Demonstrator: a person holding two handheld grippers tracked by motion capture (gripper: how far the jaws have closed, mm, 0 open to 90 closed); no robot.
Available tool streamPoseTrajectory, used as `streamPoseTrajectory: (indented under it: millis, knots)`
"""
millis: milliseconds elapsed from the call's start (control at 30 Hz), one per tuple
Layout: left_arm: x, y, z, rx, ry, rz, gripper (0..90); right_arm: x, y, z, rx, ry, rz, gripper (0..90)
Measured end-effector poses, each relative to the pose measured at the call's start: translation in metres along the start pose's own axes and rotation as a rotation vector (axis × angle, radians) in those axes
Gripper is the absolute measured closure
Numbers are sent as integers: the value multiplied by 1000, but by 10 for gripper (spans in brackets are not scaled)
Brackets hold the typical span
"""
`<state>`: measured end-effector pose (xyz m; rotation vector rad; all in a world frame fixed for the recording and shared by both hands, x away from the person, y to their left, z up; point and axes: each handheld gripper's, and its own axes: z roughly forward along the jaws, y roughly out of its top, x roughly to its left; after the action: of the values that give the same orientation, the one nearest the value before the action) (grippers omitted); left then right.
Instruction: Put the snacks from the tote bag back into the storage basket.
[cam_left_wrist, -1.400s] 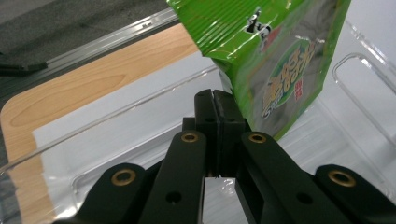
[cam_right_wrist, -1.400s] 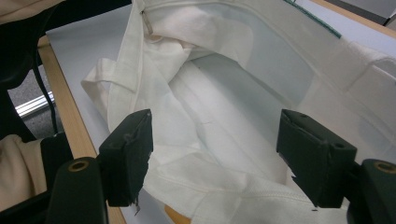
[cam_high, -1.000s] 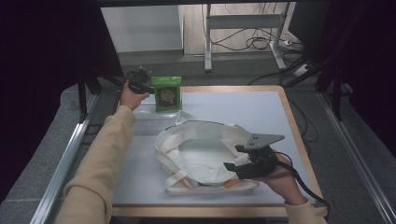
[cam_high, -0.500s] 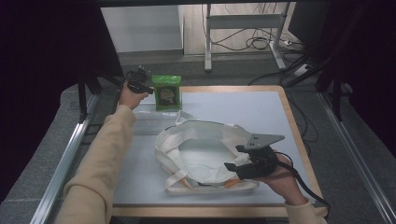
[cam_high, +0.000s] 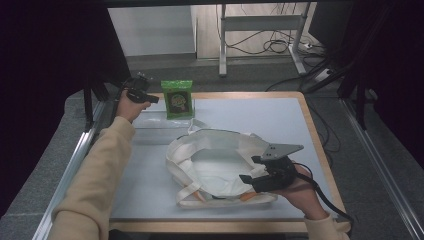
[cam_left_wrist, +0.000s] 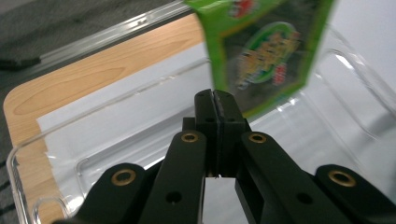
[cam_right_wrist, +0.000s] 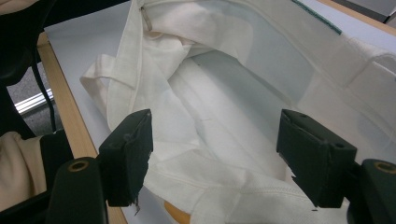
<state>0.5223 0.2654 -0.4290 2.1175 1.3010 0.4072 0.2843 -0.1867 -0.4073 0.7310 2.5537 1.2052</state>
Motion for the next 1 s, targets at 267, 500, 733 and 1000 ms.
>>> streamPoseTrajectory:
  millis: [267,500,733,1000]
  knots:
    - [-27,-15,-24,-1,-76,88,900,0,0,0,-5,-3,0,272]
    - [-49,-34,-36,12,-147,142,900,1,0,-3,-11,-4,0,272]
    - [-64,-50,-50,7,-199,182,834,1,0,-3,-14,-4,0,272]
    - [-80,-68,-64,20,-219,203,524,1,0,-3,-14,-5,0,272]
